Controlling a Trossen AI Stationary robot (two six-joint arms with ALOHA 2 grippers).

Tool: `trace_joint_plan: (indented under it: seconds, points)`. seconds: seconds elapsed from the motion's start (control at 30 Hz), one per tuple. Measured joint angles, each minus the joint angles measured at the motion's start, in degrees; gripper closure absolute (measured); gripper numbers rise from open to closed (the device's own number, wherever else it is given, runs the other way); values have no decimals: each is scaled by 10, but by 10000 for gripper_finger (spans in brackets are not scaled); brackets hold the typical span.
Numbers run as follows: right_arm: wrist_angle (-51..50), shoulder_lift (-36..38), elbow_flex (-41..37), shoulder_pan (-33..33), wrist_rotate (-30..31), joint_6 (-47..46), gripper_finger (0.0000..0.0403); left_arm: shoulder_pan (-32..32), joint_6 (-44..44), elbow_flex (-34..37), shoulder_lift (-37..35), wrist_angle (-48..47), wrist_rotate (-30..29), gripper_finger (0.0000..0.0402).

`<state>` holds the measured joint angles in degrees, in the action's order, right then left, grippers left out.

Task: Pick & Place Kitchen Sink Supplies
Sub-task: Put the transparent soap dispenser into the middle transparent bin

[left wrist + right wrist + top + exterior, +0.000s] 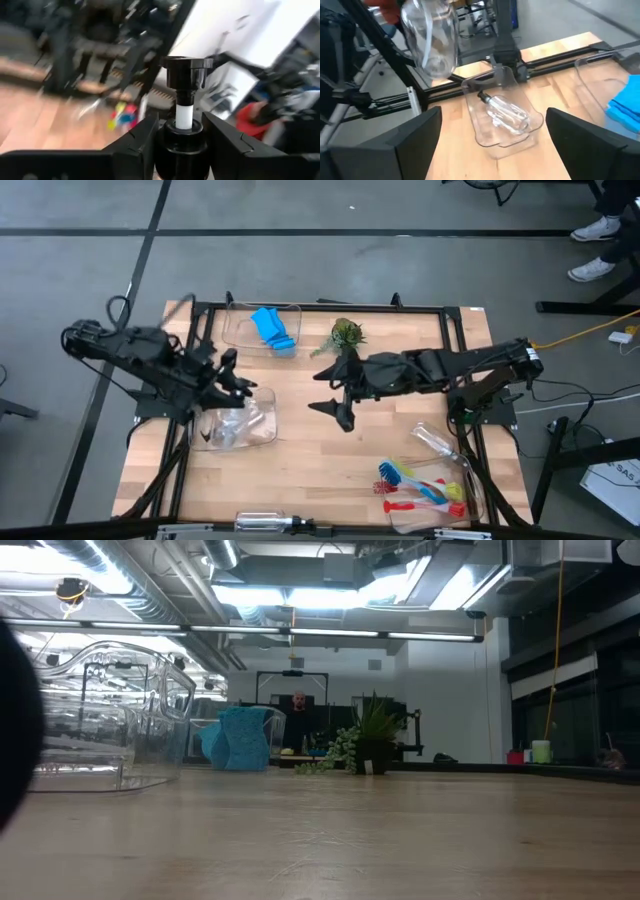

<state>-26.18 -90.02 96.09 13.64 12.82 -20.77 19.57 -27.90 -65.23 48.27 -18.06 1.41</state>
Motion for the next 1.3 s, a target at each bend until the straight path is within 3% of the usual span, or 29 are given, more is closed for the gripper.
trace_joint_plan:
  seconds: [0.13, 0.33, 0.6, 1.0, 1.17, 1.3]
  points:
    - [-3, -1, 0, 10, 38, 3, 50, 36, -38, 64, -22, -6, -61, 273]
    - [-17, -1, 0, 9, 42, -12, 50, 52, -100, 151, -35, -42, -102, 273]
    - [-16, -2, 0, 10, 42, -23, 50, 47, -88, 248, -31, -46, -179, 273]
    - [-19, -2, 0, 9, 42, -32, 50, 43, -104, 305, -12, -32, -169, 270]
    - [-22, -2, 0, 9, 42, -32, 50, 43, -114, 310, 3, -30, -168, 207]
    - [-26, -2, 0, 9, 42, -32, 50, 43, -118, 310, 5, -29, -161, 191]
